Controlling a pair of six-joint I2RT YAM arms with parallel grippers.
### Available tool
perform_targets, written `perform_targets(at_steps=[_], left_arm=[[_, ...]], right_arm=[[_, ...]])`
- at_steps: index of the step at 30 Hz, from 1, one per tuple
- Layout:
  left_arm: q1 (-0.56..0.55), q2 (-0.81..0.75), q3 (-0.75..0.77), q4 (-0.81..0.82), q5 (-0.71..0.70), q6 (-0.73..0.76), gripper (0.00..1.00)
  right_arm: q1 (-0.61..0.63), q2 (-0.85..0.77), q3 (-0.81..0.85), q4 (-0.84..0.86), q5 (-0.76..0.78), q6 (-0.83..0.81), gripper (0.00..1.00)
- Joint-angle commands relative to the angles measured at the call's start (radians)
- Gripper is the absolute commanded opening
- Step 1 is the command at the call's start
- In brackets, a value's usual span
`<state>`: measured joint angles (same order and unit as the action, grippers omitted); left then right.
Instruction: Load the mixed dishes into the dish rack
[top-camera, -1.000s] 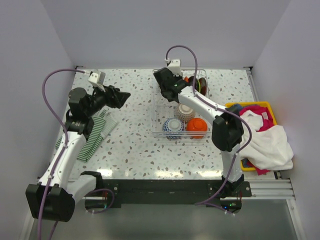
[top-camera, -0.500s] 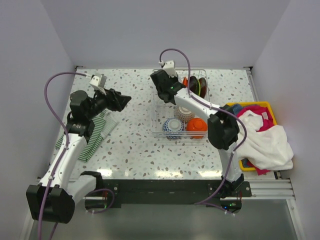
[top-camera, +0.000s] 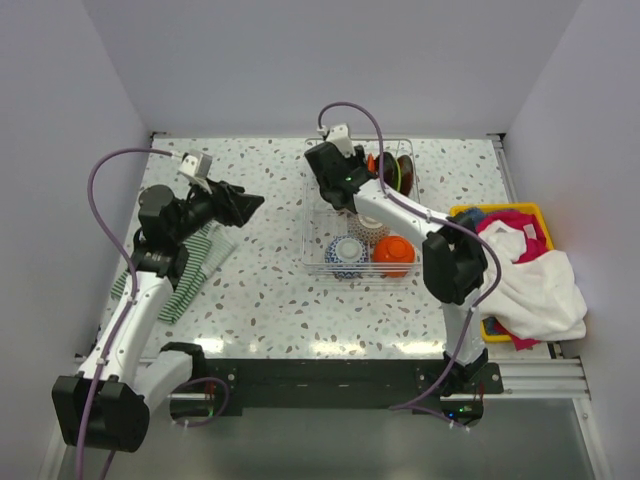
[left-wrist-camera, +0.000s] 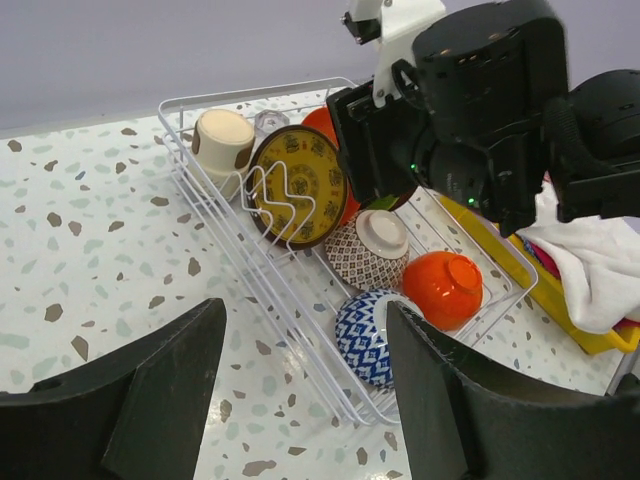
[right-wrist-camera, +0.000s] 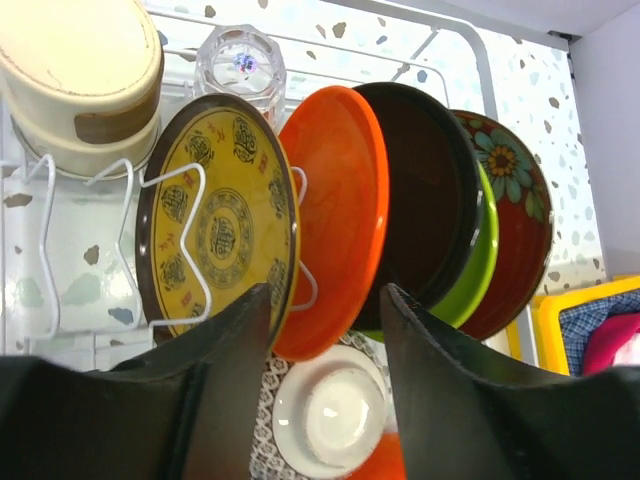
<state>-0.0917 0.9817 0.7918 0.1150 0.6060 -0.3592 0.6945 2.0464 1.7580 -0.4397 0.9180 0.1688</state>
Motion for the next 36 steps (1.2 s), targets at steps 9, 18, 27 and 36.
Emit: perform_targets(at_steps=[9, 18, 27, 36], left_arm=[[-0.005, 0.017, 0.038, -0.006, 0.086, 0.091, 1.0], [-0.006, 0.118, 0.093, -0.08, 0.118, 0.144, 1.0], [-0.014, 0.244, 0.182, -0.209, -0.061, 0.285, 1.0], [-0.014, 0.388, 0.222, -0.21, -0.144, 0.355, 1.0]], right_arm=[[-0.088, -0.409, -0.14, -0.042, -0.379, -0.033, 0.9], [-0.245, -0.538, -0.274, -0.116, -0.476, 0.001, 0.9], [-0.385, -0.667, -0.419, -0.201, -0.429, 0.052, 0.99], [-0.429, -0.847, -0.598, -0.208, -0.349, 0.011, 0.98]])
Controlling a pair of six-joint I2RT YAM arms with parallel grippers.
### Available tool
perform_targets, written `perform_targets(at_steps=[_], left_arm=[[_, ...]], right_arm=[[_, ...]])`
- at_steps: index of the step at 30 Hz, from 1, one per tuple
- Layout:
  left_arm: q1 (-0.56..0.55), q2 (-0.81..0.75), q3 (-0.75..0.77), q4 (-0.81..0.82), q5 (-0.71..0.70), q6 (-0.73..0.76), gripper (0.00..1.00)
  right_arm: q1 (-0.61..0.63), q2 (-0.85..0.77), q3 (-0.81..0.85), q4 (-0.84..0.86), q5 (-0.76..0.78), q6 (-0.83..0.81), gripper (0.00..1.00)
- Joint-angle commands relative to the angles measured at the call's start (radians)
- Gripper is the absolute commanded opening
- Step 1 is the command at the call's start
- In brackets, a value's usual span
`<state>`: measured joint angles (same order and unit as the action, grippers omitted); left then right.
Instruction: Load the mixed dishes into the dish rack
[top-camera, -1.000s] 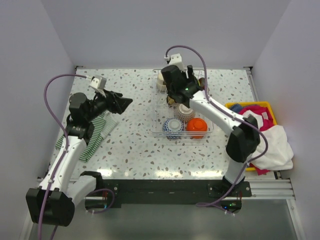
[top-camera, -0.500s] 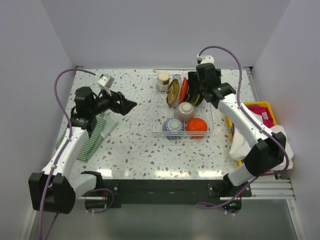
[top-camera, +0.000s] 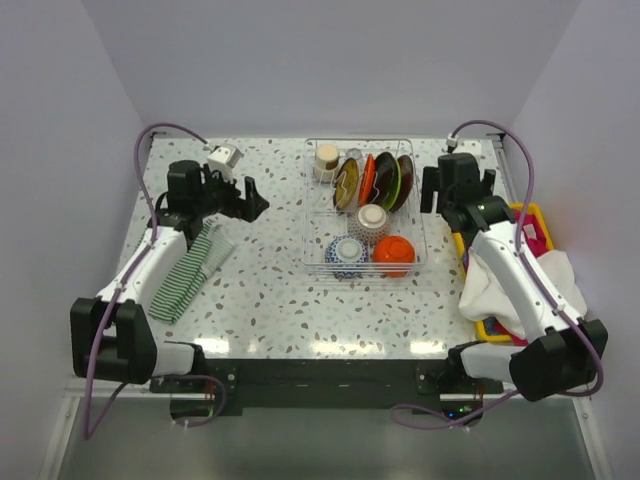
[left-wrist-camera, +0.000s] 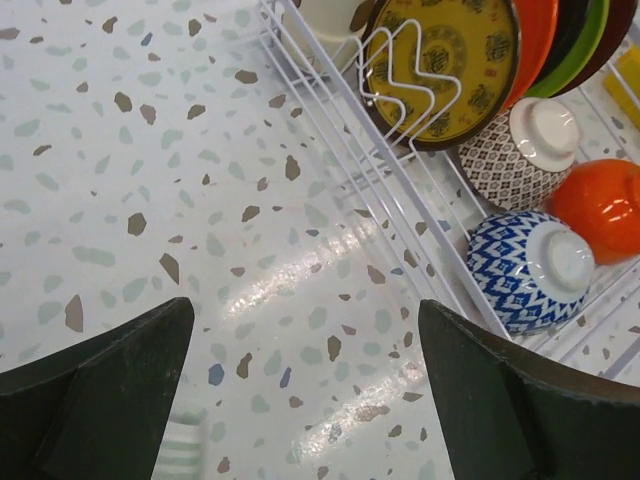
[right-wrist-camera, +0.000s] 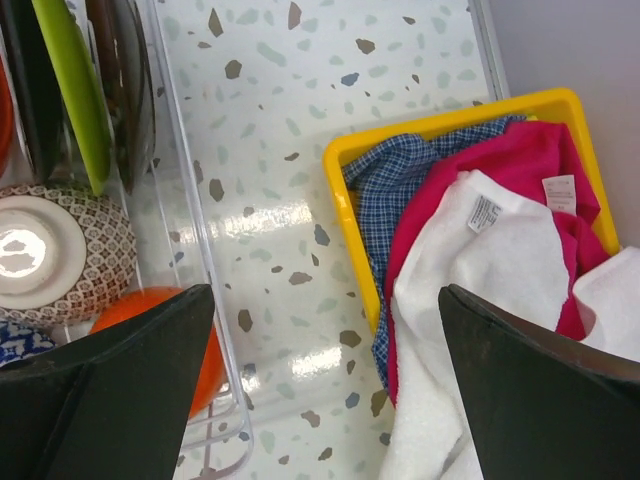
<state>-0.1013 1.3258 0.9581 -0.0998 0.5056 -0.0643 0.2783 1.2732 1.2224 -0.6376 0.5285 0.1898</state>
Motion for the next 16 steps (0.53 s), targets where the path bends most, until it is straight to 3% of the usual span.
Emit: perform_targets(at_steps=[1, 16], left_arm=[[-0.005, 0.071, 0.065, 0.006, -0.052, 0.085, 1.0], [-0.078, 0.26, 0.205, 0.005, -0.055, 0.142, 1.0]], right_arm=[[-0.017, -0.086, -0.072, -0.014, 0.025, -0.009, 0.99], [-0.192, -0.141, -0.127, -0.002, -0.153, 0.028, 0.99]])
